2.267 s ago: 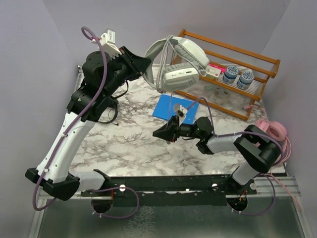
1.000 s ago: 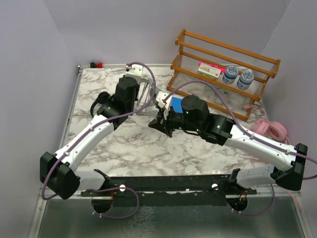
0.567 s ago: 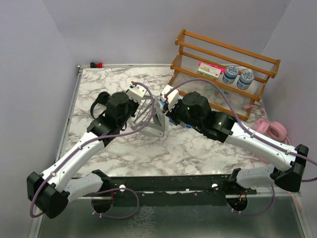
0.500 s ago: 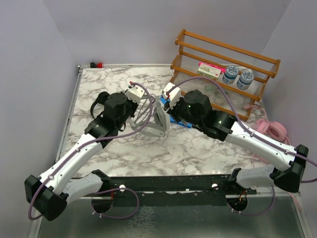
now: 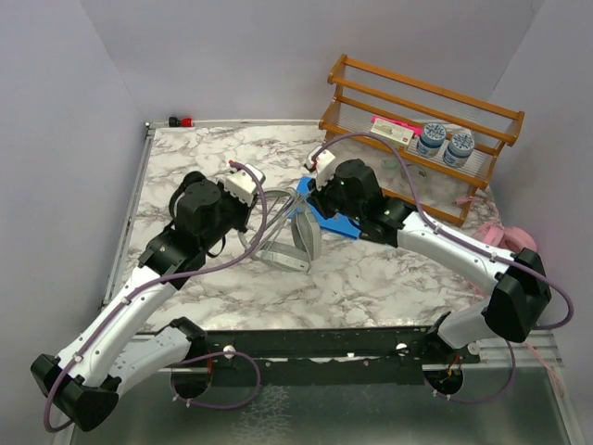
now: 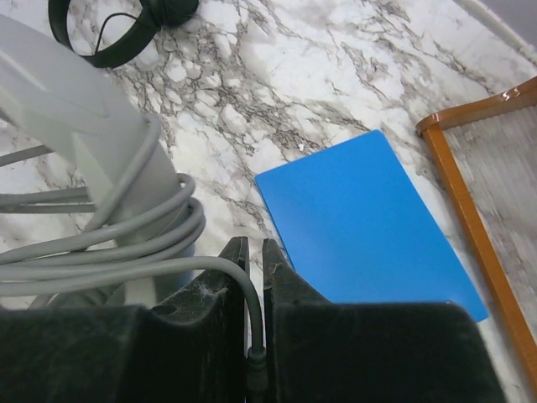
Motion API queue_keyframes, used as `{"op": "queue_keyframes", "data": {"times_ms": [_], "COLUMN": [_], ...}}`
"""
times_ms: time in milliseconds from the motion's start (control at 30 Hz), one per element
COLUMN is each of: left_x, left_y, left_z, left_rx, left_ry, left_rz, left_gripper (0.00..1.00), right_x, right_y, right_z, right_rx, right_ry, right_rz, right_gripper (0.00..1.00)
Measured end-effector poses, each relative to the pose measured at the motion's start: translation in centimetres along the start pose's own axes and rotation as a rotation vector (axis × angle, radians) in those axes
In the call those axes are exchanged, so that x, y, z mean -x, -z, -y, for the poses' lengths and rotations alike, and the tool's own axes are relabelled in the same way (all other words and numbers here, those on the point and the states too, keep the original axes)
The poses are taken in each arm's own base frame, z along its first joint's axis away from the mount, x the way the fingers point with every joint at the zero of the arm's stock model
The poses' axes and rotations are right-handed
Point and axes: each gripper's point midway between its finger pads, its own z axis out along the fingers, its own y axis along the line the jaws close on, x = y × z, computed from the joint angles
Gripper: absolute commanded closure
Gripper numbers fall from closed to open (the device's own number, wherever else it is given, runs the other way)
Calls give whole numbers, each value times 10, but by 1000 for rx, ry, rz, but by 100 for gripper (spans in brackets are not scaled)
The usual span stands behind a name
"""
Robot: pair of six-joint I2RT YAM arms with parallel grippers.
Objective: Wrap the headphones
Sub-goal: Wrap the headphones cable around the headphones.
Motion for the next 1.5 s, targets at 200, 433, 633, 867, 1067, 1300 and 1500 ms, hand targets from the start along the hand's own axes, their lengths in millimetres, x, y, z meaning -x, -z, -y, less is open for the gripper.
{"op": "queue_keyframes", "data": {"times_ms": [200,433,633,867,1067,1300,1500], "left_x": [-1,-4,-9,-5,-5,-6,-8], "left_y": [5,1,-7,-10,-12,-21,-27], "left_z": [9,14,23,30,35,35,16], "left_rx": [-47,-66,-94,-125,-143,-138,-82], "left_ry": [46,90,161,213,252,298,367], "left_rz": [-25,-69,-138,-167,-194,-225,-227], "left_gripper": [100,100,100,100,100,100,100], "right_x": [-17,-37,-56,-74,-88,-108,-124], "right_y": [-9,-12,-13,-13,-13,-12,-10], "right_z": [14,12,10,11,12,5,-1], "right_rx": [31,126,172,170,160,166,172], "right_ry": [-78,-164,-228,-272,-312,-364,-406], "right_rz": [11,43,47,30,21,4,-16], "right_gripper": [79,77,62,51,44,38,18]}}
